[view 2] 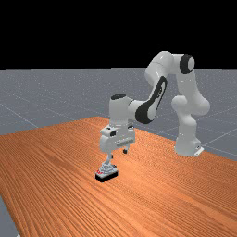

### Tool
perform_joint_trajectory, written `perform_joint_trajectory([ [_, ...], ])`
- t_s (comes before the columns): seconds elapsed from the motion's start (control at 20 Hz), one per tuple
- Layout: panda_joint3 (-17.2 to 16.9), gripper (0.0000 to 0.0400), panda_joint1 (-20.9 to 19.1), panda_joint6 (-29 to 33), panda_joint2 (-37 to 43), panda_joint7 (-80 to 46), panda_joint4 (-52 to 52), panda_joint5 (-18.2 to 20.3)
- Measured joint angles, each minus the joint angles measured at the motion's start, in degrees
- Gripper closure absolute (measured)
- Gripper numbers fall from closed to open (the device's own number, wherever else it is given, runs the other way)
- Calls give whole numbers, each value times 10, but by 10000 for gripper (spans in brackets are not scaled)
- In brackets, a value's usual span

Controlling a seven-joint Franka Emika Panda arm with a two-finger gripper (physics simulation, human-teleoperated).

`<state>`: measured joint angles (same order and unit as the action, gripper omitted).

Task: Turn on the trigger

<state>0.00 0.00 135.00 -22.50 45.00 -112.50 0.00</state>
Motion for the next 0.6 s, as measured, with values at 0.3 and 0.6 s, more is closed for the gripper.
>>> perform_joint_trajectory([
  [0.3,48,380,262,-180,-247,-334,424,-46],
  [0.6,51,399,273,-184,-249,-336,425,-48],
])
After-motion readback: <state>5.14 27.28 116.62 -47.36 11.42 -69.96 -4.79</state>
